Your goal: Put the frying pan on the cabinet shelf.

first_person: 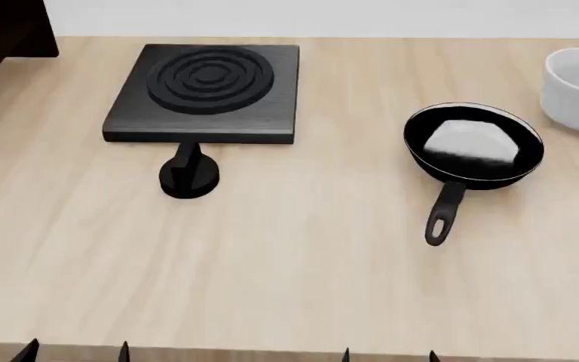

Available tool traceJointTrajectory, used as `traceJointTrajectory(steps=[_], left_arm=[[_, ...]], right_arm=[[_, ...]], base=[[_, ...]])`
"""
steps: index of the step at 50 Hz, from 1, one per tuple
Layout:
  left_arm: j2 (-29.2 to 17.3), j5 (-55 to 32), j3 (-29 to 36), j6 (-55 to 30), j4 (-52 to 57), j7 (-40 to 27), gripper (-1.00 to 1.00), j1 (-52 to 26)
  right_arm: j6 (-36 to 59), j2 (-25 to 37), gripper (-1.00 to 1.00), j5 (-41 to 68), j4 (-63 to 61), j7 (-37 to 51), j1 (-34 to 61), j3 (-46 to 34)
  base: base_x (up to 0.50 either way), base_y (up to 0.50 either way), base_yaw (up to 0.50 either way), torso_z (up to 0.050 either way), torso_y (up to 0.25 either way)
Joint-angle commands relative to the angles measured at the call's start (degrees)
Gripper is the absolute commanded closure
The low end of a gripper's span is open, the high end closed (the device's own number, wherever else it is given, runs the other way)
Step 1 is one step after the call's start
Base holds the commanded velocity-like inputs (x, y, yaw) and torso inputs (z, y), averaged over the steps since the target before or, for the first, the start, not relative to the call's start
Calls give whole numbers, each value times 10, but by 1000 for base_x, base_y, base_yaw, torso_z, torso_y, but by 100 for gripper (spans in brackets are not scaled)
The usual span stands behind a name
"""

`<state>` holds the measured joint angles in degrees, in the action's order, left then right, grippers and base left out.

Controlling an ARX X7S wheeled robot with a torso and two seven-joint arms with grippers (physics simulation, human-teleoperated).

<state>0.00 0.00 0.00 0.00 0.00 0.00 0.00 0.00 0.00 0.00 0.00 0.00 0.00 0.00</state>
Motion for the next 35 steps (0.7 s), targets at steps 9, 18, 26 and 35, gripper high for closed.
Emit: traceJointTrajectory(steps=[9,18,26,35], left_arm=[[-21,-23,20,8,-8,-23,-100,-3],[-33,-38,37,32,1,-23,-100,6],[-40,-44,45,36,-8,-29,-100,3],[-45,-60,51,29,-7,-32,-100,1]], right_arm=[[-7,22,-100,6,6,27,2,-28],[-1,32,-100,14,5,39,2,-41],[-4,39,-100,21,11,46,5,-48],[8,45,-100,27,0,55,3,-56]], base=[[0,0,0,0,0],[0,0,0,20,0],[0,0,0,44,0],[0,0,0,44,0]])
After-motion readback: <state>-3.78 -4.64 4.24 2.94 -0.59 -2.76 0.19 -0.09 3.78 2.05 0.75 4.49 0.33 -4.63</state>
